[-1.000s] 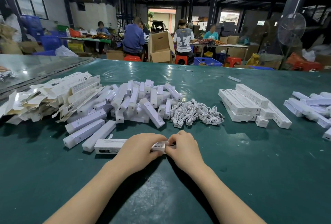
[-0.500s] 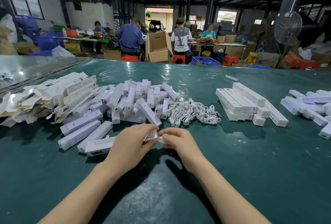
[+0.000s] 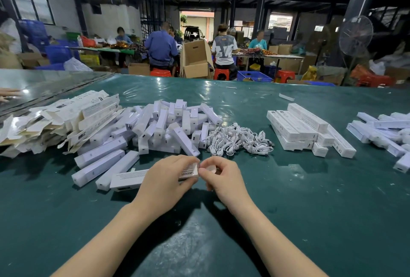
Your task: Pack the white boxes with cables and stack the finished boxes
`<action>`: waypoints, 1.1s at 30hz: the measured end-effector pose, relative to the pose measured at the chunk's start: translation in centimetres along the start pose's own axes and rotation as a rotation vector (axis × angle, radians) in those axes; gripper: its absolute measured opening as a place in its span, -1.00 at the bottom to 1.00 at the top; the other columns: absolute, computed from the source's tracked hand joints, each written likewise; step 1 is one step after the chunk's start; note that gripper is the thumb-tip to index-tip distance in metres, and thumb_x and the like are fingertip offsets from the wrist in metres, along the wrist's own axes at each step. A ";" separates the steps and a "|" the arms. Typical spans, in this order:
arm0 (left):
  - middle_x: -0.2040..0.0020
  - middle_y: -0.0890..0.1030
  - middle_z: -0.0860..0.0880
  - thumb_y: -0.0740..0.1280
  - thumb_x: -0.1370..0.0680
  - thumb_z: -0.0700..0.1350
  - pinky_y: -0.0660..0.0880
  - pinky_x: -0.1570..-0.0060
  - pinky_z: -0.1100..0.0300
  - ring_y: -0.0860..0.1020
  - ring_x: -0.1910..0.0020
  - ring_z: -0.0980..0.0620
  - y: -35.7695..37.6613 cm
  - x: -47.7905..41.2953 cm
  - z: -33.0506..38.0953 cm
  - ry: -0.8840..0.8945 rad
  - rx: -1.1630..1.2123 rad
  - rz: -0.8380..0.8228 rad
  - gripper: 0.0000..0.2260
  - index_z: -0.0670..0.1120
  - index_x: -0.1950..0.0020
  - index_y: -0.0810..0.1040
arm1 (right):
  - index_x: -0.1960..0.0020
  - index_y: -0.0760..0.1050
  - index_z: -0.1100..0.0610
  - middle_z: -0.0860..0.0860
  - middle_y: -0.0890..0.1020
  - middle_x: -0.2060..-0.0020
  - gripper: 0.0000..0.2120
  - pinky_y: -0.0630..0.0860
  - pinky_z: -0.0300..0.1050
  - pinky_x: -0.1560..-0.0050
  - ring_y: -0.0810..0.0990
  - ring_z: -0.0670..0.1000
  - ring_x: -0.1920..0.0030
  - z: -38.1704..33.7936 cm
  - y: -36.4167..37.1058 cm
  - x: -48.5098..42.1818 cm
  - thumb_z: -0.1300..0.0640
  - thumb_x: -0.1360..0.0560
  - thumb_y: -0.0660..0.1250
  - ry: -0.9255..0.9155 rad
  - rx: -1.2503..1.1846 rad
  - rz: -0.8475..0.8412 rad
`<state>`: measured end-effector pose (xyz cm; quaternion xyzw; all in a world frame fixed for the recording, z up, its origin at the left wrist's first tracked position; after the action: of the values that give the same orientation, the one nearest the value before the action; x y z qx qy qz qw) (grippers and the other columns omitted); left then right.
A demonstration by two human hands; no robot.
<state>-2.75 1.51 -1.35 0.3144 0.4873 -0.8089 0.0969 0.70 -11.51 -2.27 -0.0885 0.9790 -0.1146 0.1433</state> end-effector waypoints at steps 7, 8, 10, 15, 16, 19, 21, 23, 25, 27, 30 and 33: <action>0.09 0.68 -0.07 0.57 -0.26 -0.23 0.33 0.10 0.31 0.63 0.15 -0.03 -0.2 -0.3 0.3 -0.016 0.002 0.032 -0.59 -0.19 -0.08 0.61 | 0.01 0.38 -0.02 -0.03 0.47 0.40 -0.75 0.46 -0.21 0.32 0.44 -0.11 0.45 -0.4 0.3 0.3 0.28 -0.43 0.31 -0.071 -0.190 0.006; 0.10 0.68 -0.06 0.57 -0.26 -0.22 0.32 0.10 0.31 0.63 0.16 -0.03 -0.3 -0.2 0.4 -0.021 0.008 0.037 -0.59 -0.18 -0.08 0.61 | 0.07 0.42 0.06 0.01 0.46 0.39 -0.85 0.48 -0.22 0.38 0.44 -0.11 0.48 -0.3 0.4 0.2 0.29 -0.47 0.29 -0.014 -0.319 -0.013; 0.10 0.67 -0.05 0.56 -0.28 -0.20 0.33 0.09 0.31 0.62 0.15 -0.02 -0.3 -0.1 0.6 -0.017 0.028 0.041 -0.61 -0.16 -0.08 0.61 | 0.16 0.45 0.16 0.05 0.44 0.38 -0.88 0.47 -0.26 0.45 0.42 -0.13 0.53 -0.1 0.4 0.0 0.32 -0.52 0.23 0.033 -0.383 -0.048; 0.08 0.67 -0.05 0.55 -0.30 -0.16 0.33 0.06 0.30 0.62 0.12 -0.06 -0.1 0.1 0.6 -0.013 0.025 0.020 -0.62 -0.15 -0.09 0.61 | 0.16 0.39 0.16 0.03 0.47 0.39 -0.84 0.43 -0.26 0.51 0.41 -0.08 0.59 0.2 0.0 0.0 0.39 -0.47 0.27 0.025 -0.387 -0.007; 0.08 0.67 -0.05 0.55 -0.30 -0.16 0.33 0.07 0.29 0.63 0.12 -0.07 -0.1 0.1 0.7 -0.015 0.023 0.018 -0.62 -0.15 -0.09 0.61 | 0.18 0.36 0.17 0.03 0.47 0.40 -0.83 0.43 -0.25 0.51 0.41 -0.07 0.59 0.2 0.0 0.0 0.39 -0.47 0.28 0.028 -0.394 -0.002; 0.09 0.67 -0.04 0.55 -0.30 -0.16 0.37 0.10 0.28 0.62 0.12 -0.08 -0.2 0.1 0.7 -0.031 0.034 0.030 -0.60 -0.15 -0.11 0.60 | 0.31 0.33 0.19 0.07 0.41 0.45 -0.76 0.43 -0.26 0.50 0.39 -0.07 0.59 0.4 0.0 -0.1 0.39 -0.46 0.28 0.033 -0.387 -0.014; 0.05 0.67 -0.01 0.54 -0.32 -0.16 0.34 0.09 0.29 0.61 0.09 -0.08 -0.1 0.1 0.8 -0.033 0.049 0.052 -0.55 -0.13 -0.18 0.56 | 0.36 0.34 0.19 0.09 0.39 0.47 -0.73 0.43 -0.27 0.50 0.39 -0.08 0.58 0.3 0.0 -0.1 0.39 -0.46 0.27 0.031 -0.378 -0.025; 0.00 0.66 0.05 0.52 -0.34 -0.14 0.31 0.08 0.30 0.59 0.04 -0.06 -0.1 0.0 0.8 -0.042 0.058 0.059 -0.51 -0.09 -0.24 0.50 | 0.36 0.35 0.19 0.08 0.41 0.47 -0.73 0.43 -0.28 0.50 0.40 -0.09 0.58 0.3 0.0 -0.2 0.40 -0.47 0.26 0.022 -0.350 -0.037; -0.01 0.66 0.08 0.51 -0.35 -0.13 0.30 0.08 0.29 0.59 0.02 -0.05 -0.1 -0.1 0.7 -0.048 0.057 0.059 -0.50 -0.06 -0.26 0.48 | 0.36 0.35 0.17 0.02 0.42 0.50 -0.72 0.44 -0.28 0.50 0.41 -0.10 0.58 0.3 0.0 -0.2 0.41 -0.46 0.26 0.004 -0.287 -0.050; -0.01 0.66 0.07 0.52 -0.35 -0.12 0.30 0.07 0.29 0.59 0.01 -0.06 -0.1 0.0 0.6 -0.049 0.058 0.056 -0.51 -0.06 -0.25 0.49 | 0.35 0.34 0.14 -0.02 0.42 0.52 -0.72 0.45 -0.24 0.49 0.41 -0.10 0.56 0.2 0.2 -0.2 0.39 -0.47 0.24 -0.044 -0.173 -0.052; 0.02 0.67 0.05 0.52 -0.35 -0.12 0.32 0.08 0.29 0.61 0.04 -0.05 -0.2 -0.1 0.5 -0.050 0.053 0.074 -0.56 -0.06 -0.20 0.53 | 0.31 0.30 0.13 0.02 0.42 0.43 -0.76 0.48 -0.03 0.33 0.44 0.08 0.38 -0.1 0.5 0.0 0.29 -0.51 0.21 -0.172 0.139 -0.027; 0.04 0.68 0.04 0.52 -0.34 -0.13 0.32 0.10 0.29 0.61 0.07 -0.05 -0.4 -0.1 0.4 -0.057 0.047 0.100 -0.58 -0.06 -0.17 0.56 | 0.31 0.23 0.06 -0.03 0.40 0.39 -0.73 0.43 0.06 0.22 0.42 0.12 0.28 -0.6 0.9 0.3 0.23 -0.54 0.17 -0.216 0.246 -0.038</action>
<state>-3.00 1.37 -0.90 0.3174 0.4488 -0.8229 0.1437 0.17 -10.61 -2.03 -0.1008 0.9346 -0.2262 0.2551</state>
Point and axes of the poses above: each hand's wrist, its own x-axis away from the middle knuckle, its own y-axis out of the palm, z = x × y, the point moved 3 cm from there along -x, towards the middle knuckle
